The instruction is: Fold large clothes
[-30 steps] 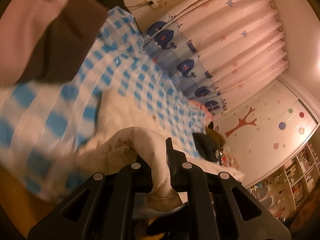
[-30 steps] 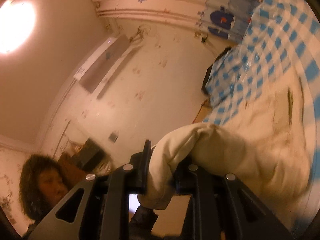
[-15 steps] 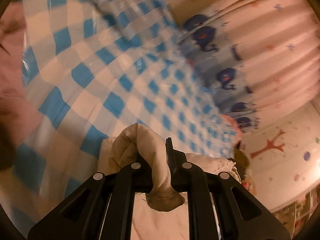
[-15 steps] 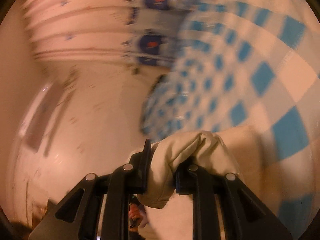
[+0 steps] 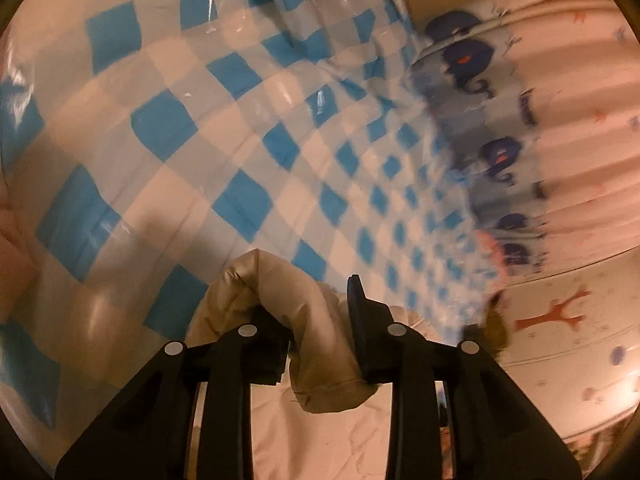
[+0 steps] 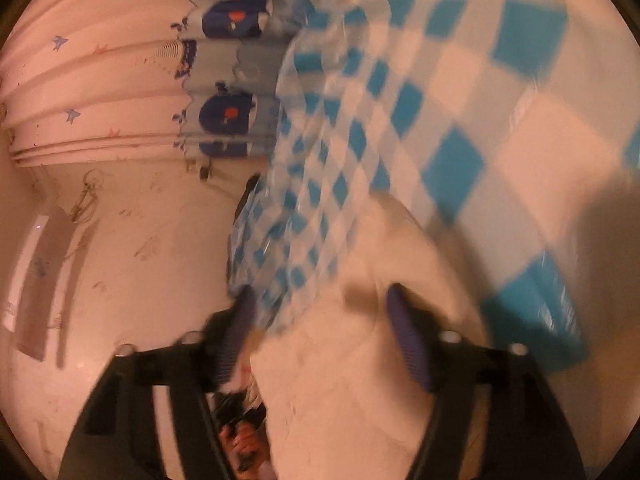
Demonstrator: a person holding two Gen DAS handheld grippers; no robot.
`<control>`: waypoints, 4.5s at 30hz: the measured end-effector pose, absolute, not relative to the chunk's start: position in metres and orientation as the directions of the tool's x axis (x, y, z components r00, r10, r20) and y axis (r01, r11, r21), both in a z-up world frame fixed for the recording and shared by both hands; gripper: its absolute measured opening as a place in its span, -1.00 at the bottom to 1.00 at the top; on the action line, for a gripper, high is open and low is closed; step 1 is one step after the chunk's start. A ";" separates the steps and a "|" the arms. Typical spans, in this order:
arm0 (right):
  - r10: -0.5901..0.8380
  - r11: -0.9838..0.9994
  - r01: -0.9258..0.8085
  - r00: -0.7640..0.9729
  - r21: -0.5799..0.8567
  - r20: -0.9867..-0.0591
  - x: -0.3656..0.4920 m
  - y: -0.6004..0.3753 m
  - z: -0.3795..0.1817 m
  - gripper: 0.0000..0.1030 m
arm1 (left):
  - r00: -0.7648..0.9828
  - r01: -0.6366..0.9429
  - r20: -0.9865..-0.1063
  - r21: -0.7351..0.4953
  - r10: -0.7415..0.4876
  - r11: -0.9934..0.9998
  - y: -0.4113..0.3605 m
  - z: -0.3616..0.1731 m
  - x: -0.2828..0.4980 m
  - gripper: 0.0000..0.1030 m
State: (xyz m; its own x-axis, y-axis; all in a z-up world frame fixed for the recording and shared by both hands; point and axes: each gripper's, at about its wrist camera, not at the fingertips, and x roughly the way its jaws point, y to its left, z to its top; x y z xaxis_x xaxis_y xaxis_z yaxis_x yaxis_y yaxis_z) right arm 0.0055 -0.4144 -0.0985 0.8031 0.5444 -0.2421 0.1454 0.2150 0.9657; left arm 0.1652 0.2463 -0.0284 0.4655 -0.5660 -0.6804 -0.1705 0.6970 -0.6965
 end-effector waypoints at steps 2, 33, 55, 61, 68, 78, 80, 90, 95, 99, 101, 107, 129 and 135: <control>0.520 0.195 0.180 0.815 0.964 -0.257 0.006 -0.418 -0.096 0.33 | 0.392 -0.186 -0.779 -0.588 -0.489 0.787 0.232 -0.032 0.174 -0.51; 0.172 0.970 0.062 0.516 0.237 -0.839 0.104 -0.255 -0.077 0.50 | 0.480 0.233 -0.753 -0.385 -0.449 0.893 0.116 -0.037 0.135 0.40; 0.194 0.971 0.003 0.580 0.240 -0.791 0.093 -0.260 -0.069 0.85 | 0.429 0.303 -0.765 -0.378 -0.480 0.875 0.069 -0.044 0.147 0.49; 0.221 0.975 -0.119 0.525 0.187 -0.822 0.122 -0.202 -0.068 0.86 | 0.514 0.126 -0.758 -0.396 -0.401 0.910 0.143 -0.051 0.152 0.52; 0.214 0.977 -0.097 0.379 0.191 -0.900 0.158 -0.189 -0.114 0.86 | 0.491 0.117 -0.778 -0.386 -0.391 0.915 0.142 -0.090 0.166 0.54; 0.072 0.993 0.043 0.537 0.113 -0.840 0.042 -0.278 -0.057 0.86 | 0.566 0.098 -0.702 -0.465 -0.433 0.880 0.191 -0.060 0.091 0.57; 0.137 0.979 0.065 0.489 0.193 -0.861 0.044 -0.298 -0.100 0.90 | 0.560 0.096 -0.689 -0.498 -0.461 0.862 0.194 -0.081 0.093 0.57; 0.300 0.909 0.089 0.537 0.406 -0.789 -0.027 -0.335 -0.053 0.89 | 0.588 0.073 -0.635 -0.575 -0.501 0.815 0.222 -0.038 0.033 0.57; 0.455 0.782 0.146 0.530 0.605 -0.715 -0.122 -0.360 -0.074 0.90 | 0.566 0.014 -0.608 -0.668 -0.557 0.744 0.261 -0.043 -0.042 0.67; 0.542 0.647 0.199 0.558 0.736 -0.629 -0.140 -0.368 -0.103 0.90 | 0.526 -0.120 -0.621 -0.730 -0.581 0.673 0.285 -0.072 -0.075 0.68; 0.577 0.614 0.176 0.565 0.769 -0.590 -0.139 -0.362 -0.101 0.90 | 0.519 -0.159 -0.632 -0.733 -0.576 0.661 0.287 -0.082 -0.080 0.68; 0.569 0.674 0.164 0.507 0.720 -0.648 -0.131 -0.331 -0.099 0.90 | 0.518 -0.201 -0.581 -0.796 -0.628 0.570 0.285 -0.101 -0.078 0.68; 0.677 0.418 0.023 0.658 0.908 -0.329 -0.105 -0.315 -0.072 0.90 | 0.461 -0.207 -0.518 -0.853 -0.721 0.480 0.248 -0.118 -0.055 0.74; 0.698 0.382 0.004 0.654 0.924 -0.291 -0.096 -0.319 -0.058 0.90 | 0.439 -0.227 -0.544 -0.838 -0.716 0.497 0.232 -0.124 -0.049 0.74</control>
State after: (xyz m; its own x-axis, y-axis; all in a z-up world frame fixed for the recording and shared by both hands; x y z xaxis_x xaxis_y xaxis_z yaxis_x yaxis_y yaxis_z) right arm -0.0963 -0.3192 -0.0576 0.6540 0.6981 -0.2914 0.0039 0.3821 0.9241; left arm -0.0488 0.2315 -0.1243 0.4388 -0.7155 -0.5436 -0.2272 0.4969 -0.8375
